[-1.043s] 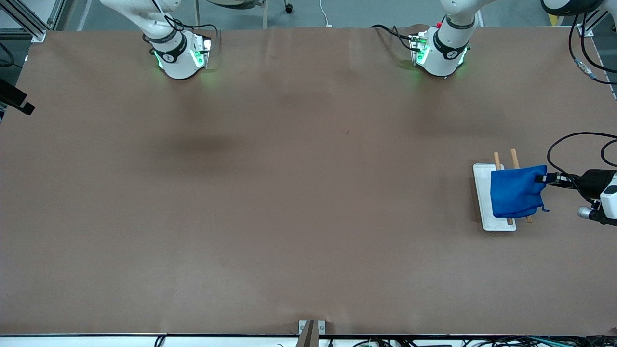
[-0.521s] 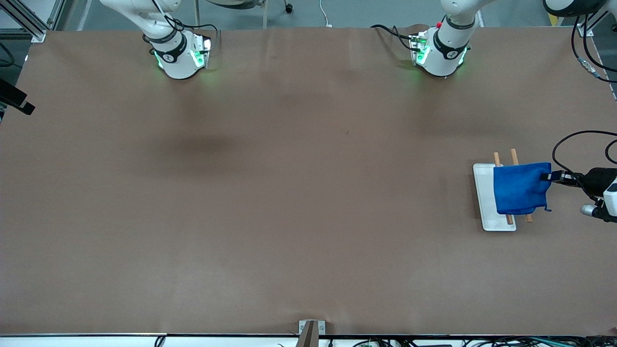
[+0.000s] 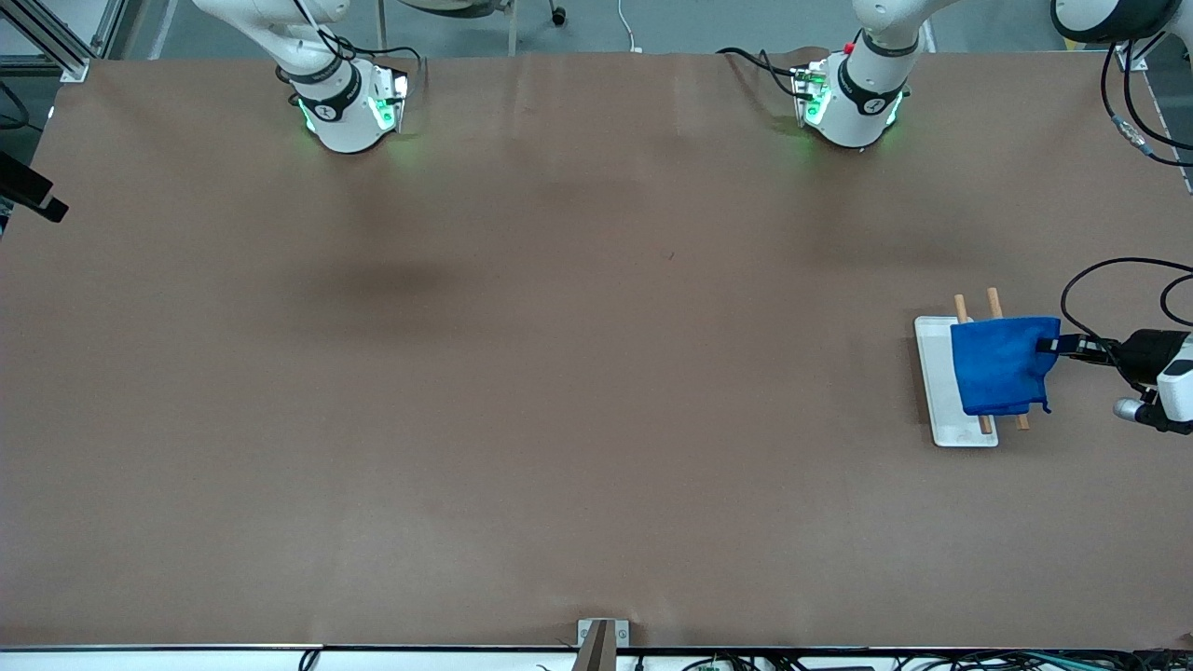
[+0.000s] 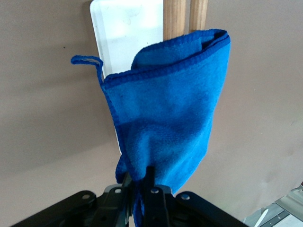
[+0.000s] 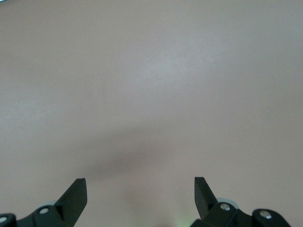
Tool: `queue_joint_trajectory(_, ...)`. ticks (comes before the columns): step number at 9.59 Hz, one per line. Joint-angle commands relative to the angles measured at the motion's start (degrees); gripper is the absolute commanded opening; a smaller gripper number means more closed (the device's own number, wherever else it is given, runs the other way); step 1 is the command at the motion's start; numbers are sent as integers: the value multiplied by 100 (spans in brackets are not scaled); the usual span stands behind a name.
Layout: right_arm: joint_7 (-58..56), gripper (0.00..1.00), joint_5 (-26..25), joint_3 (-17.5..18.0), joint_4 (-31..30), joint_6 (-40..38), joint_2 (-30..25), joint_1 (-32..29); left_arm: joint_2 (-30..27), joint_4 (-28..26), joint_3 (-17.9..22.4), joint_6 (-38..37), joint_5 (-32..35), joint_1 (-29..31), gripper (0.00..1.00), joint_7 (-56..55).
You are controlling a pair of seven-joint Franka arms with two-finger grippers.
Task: Right arm passes towel to left arm to hang
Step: 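Lower the towel onto the dowel rods and open the left gripper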
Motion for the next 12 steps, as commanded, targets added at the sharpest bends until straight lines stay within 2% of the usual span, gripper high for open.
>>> queue_joint_trajectory(1,-59,100,-18,35,-39,-15,-49,-70,93,-55,-12,139,134,-6,13,51)
queue_joint_trajectory(3,-59,100,-18,35,-48,-15,-49,-88,76,-55,-12,139,134,-15,16,43)
queue_joint_trajectory(4,-59,100,-18,35,-39,-15,-49,-79,76,-55,-12,139,134,-24,25,43)
queue_joint_trajectory(5,-59,100,-18,35,-39,-15,-49,-79,67,-55,-12,139,134,-33,42,43)
queue_joint_trajectory(6,-59,100,-18,35,-48,-15,-49,-79,58,-46,-12,139,125,-33,95,34)
queue_joint_trajectory(7,-59,100,-18,35,-39,-15,-49,-79,41,-20,-20,139,125,-33,100,42)
queue_joint_trajectory(9,-59,100,-18,35,-48,-15,-49,-79,-239,-20,-73,130,125,-111,100,-184)
queue_joint_trajectory(12,-59,100,-18,35,-48,-15,-49,-88,-714,-11,-99,122,397,-567,100,-860)
